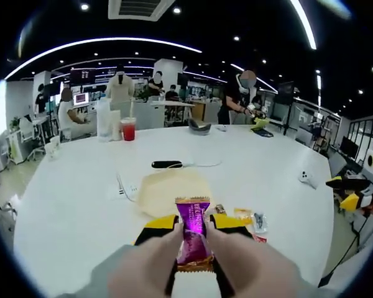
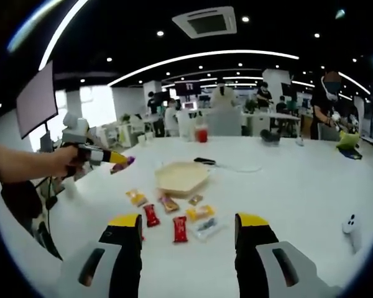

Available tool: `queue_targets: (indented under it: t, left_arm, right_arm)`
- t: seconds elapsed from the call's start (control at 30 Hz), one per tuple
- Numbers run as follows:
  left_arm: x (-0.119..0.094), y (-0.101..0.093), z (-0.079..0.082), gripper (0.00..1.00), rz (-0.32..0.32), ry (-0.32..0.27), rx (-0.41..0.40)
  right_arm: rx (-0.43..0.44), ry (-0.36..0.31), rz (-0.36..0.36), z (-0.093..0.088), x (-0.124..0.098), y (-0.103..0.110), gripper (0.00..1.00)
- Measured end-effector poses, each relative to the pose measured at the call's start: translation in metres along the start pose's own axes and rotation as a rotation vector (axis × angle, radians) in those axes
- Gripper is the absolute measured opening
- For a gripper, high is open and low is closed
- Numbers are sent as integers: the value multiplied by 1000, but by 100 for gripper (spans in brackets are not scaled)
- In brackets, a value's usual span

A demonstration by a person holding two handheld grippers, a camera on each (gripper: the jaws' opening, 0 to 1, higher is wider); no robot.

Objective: Place the target food into the container with the food tongs after gripping and lifting it, then release it inside without dropping or visibly crushing the food.

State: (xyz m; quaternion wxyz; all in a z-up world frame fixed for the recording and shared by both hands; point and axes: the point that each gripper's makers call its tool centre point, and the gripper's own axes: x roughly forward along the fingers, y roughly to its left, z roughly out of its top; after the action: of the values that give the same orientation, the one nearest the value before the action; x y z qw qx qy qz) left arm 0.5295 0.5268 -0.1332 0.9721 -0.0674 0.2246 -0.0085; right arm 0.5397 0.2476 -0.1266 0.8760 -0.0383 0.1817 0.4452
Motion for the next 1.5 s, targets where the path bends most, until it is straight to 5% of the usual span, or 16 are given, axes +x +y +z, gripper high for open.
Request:
queue_targets:
  t: [0.63,1.5]
  left_arm:
    - [16,4,25,18,-15,-11,23]
    - [35,14,37,18,-14,-3,25]
  right_arm:
    - [27,-16,-11,1,0,-2,61]
    - [35,-41,49,-1,10,9,63]
